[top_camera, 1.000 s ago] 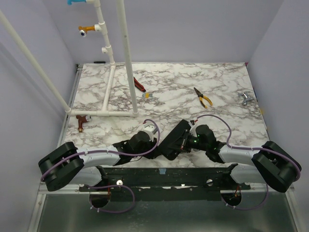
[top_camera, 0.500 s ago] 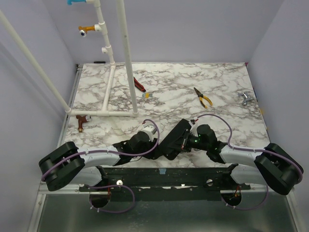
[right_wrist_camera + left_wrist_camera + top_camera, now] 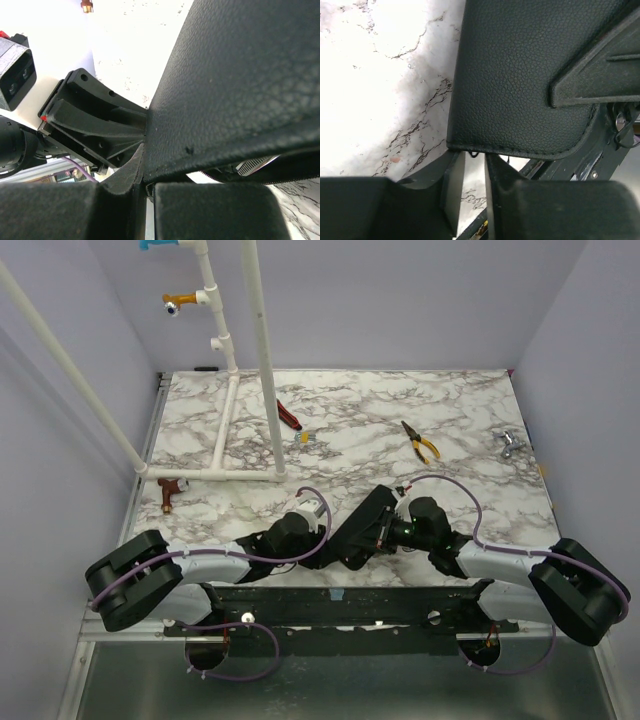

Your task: Sort the hair-cutting tools

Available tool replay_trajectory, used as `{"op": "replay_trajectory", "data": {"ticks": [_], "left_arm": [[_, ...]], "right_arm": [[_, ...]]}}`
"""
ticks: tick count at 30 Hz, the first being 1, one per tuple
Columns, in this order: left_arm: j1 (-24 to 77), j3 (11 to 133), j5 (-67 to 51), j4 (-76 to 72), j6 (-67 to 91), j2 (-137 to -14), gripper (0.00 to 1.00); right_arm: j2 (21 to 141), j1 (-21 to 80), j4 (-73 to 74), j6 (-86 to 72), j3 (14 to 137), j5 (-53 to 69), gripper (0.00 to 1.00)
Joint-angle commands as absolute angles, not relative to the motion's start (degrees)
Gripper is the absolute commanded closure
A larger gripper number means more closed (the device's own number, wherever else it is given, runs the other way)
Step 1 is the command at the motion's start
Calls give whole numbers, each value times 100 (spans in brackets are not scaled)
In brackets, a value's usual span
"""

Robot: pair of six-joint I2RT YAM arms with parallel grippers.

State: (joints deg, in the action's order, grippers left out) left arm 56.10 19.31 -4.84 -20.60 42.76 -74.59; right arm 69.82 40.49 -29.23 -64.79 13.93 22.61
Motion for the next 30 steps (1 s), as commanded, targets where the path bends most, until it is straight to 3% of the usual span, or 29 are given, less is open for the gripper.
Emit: {"op": "replay_trajectory", "data": {"ticks": [1, 6, 21, 30], "left_arm": [[5572, 1900, -483, -2531, 4328, -7438, 83], [5572, 1824, -427, -2337, 4400, -7335, 100], [5581, 2015, -106, -1161, 4417, -7289, 100], [5851, 2415, -49, -476, 4203, -7569, 100]], "right_arm": [[6902, 4077, -2987, -6346, 1371, 2534, 100], [6895, 4078, -2922, -6333, 1336, 2353, 99], [7634, 4078, -2729, -6324, 1431, 1189, 99], [8610, 4078, -3534, -6653, 1356, 850, 99]]}}
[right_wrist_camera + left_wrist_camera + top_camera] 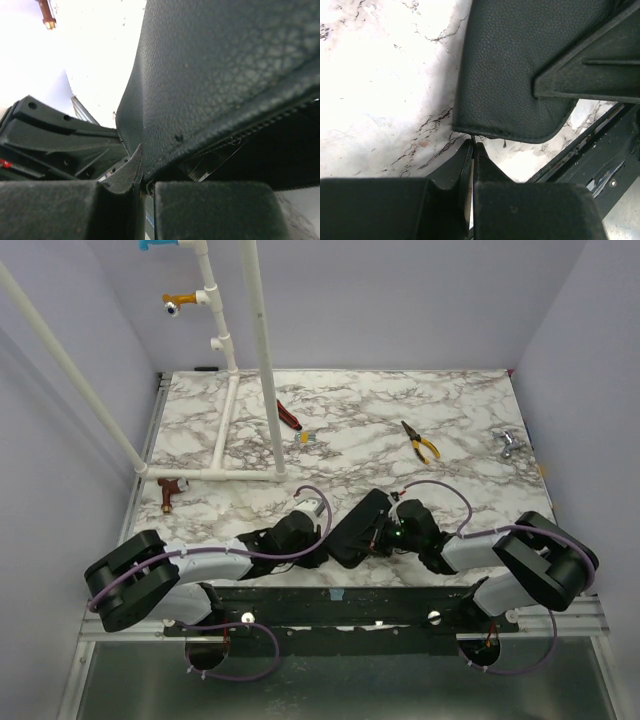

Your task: Sort the hair-cutting tools

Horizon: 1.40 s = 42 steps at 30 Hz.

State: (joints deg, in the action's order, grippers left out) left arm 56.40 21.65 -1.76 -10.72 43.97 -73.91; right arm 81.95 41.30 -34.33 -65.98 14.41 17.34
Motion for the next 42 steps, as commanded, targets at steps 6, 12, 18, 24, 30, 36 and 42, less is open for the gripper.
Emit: {"op": "replay_trajectory", "data": {"ticks": [6, 12, 18, 24, 30, 36, 42], "left_arm": [[6200, 2614, -95, -330, 4157, -7804, 100], [6507, 2782, -310, -425, 4124, -7987, 100], [6877, 3196, -632, -531, 3818, -8201, 100], [7011, 3549, -909, -855, 3695, -8552, 100], [7023, 3951, -892, -827, 3534, -8926, 100], [7025, 3915, -465, -697, 3532, -8726, 100], [7022, 3864, -204, -371, 3540, -8381, 84]], "right_arm": [[8973, 4086, -3889, -6879, 1311, 682, 100], [9066, 4085, -3894, -6917, 1356, 563, 99], [9248, 4085, -3955, -6960, 1422, 519, 99], [9424, 4087, -4125, -6987, 1428, 550, 99], [9187, 4085, -4060, -6823, 1296, 542, 100], [8306, 4086, -3041, -6607, 1318, 307, 78], [7381, 4087, -1834, -6383, 1468, 85, 45]]}}
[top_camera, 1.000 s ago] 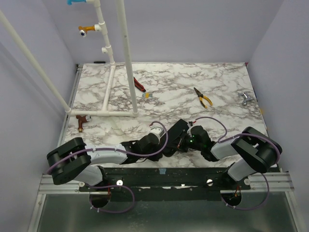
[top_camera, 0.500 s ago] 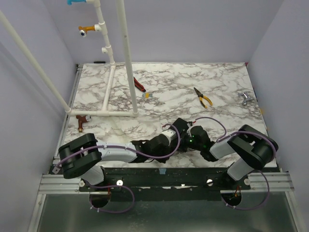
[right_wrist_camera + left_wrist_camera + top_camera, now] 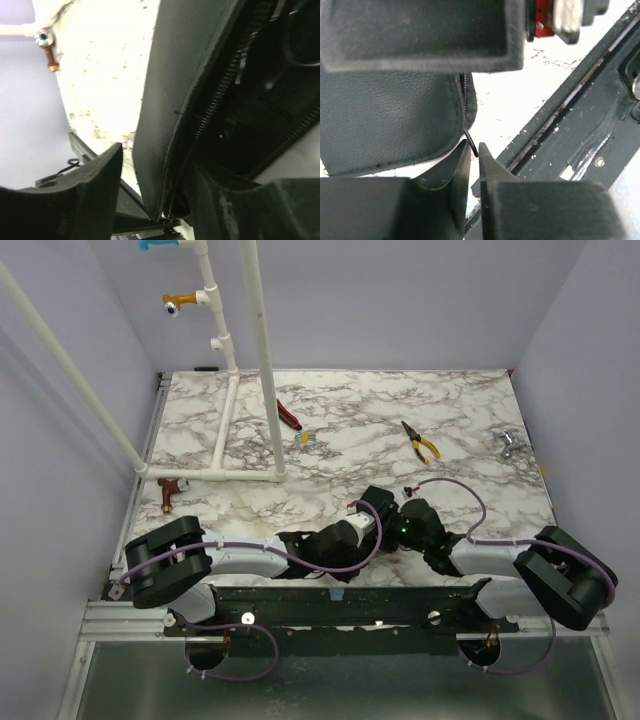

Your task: Sort the hair-cutting tools

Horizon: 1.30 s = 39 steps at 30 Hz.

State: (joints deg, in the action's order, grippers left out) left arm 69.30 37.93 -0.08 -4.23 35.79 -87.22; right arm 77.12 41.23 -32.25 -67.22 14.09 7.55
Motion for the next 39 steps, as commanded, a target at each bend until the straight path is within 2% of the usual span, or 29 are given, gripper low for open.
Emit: {"op": "replay_trajectory", "data": {"ticks": [1, 8, 11, 16, 21, 27, 34, 39], "left_arm": [[7025, 3838, -145, -311, 3549, -8321, 80], [7017, 3490, 258, -9, 3732, -7550, 50], [7019, 3373, 446, 245, 3815, -7197, 47], [6890, 2970, 962, 308, 4334, -6657, 33], [6223, 2615, 578, -368, 4764, -6670, 29], [5617, 2457, 8, -1449, 5007, -7104, 28], [5467, 2816, -524, -1775, 4934, -7756, 26], [5488, 2888, -783, -1897, 4922, -8196, 26]], "right_arm": [[7242, 4076, -1644, -6335, 1517, 49, 42], [6437, 4068, -509, -6071, 1661, -176, 33], [6126, 4064, -212, -6030, 1631, -297, 33], [5597, 4048, 57, -5941, 1525, -401, 33], [5207, 4051, 613, -5734, 1694, -398, 33], [4822, 4043, 1204, -5593, 1784, -985, 30], [5835, 4000, 581, -5295, 1895, -1026, 26], [6529, 3978, 111, -5158, 1865, -408, 33]]}}
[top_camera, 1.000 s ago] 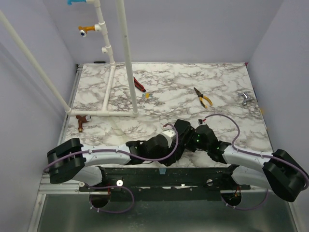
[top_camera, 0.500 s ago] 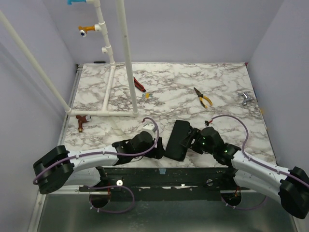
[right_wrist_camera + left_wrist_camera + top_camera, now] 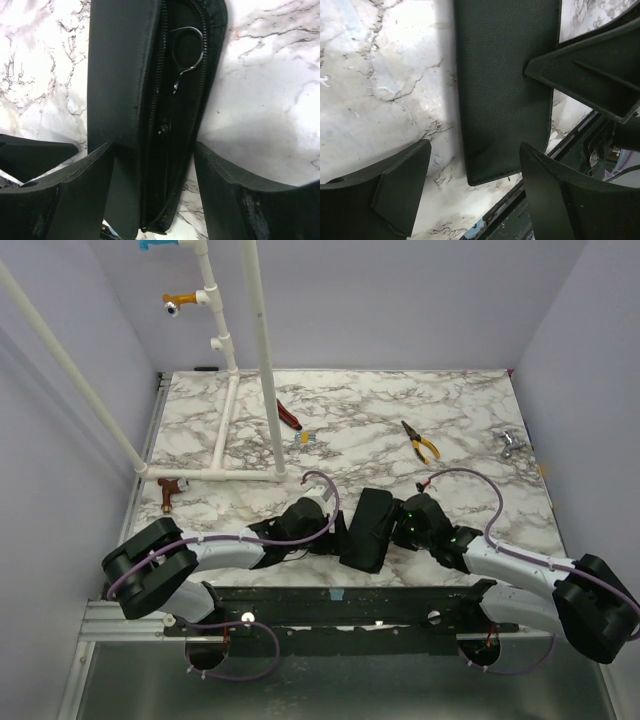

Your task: Sort the hair-cutting tools

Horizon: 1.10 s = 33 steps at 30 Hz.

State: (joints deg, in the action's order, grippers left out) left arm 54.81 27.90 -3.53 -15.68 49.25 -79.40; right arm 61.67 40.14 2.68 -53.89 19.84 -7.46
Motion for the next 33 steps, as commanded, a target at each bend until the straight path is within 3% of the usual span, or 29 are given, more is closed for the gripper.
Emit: {"op": "replay_trajectory", "data": {"ticks": [1, 7, 10, 17, 23, 33], "left_arm": [[5505, 2824, -824, -1951, 4922, -8201, 26], [5939, 2551, -735, -1821, 4754, -7919, 30], [6366, 2423, -480, -1711, 4812, -7722, 31], [7188, 2010, 215, -1336, 5375, -7087, 32], [7504, 1448, 444, -1035, 6093, -6467, 29], [7497, 706, 5, -2827, 6718, -6697, 23]], "right_arm": [[6523, 3978, 54, -5144, 1788, -240, 36], [6507, 4015, -149, -5260, 1369, 513, 53], [6380, 4295, -79, -5474, 1191, 657, 56], [5889, 5487, 659, -6121, 1177, 219, 57], [5606, 5674, 917, -6275, 1096, 378, 57], [6061, 5678, 66, -6201, 902, 837, 57]]}}
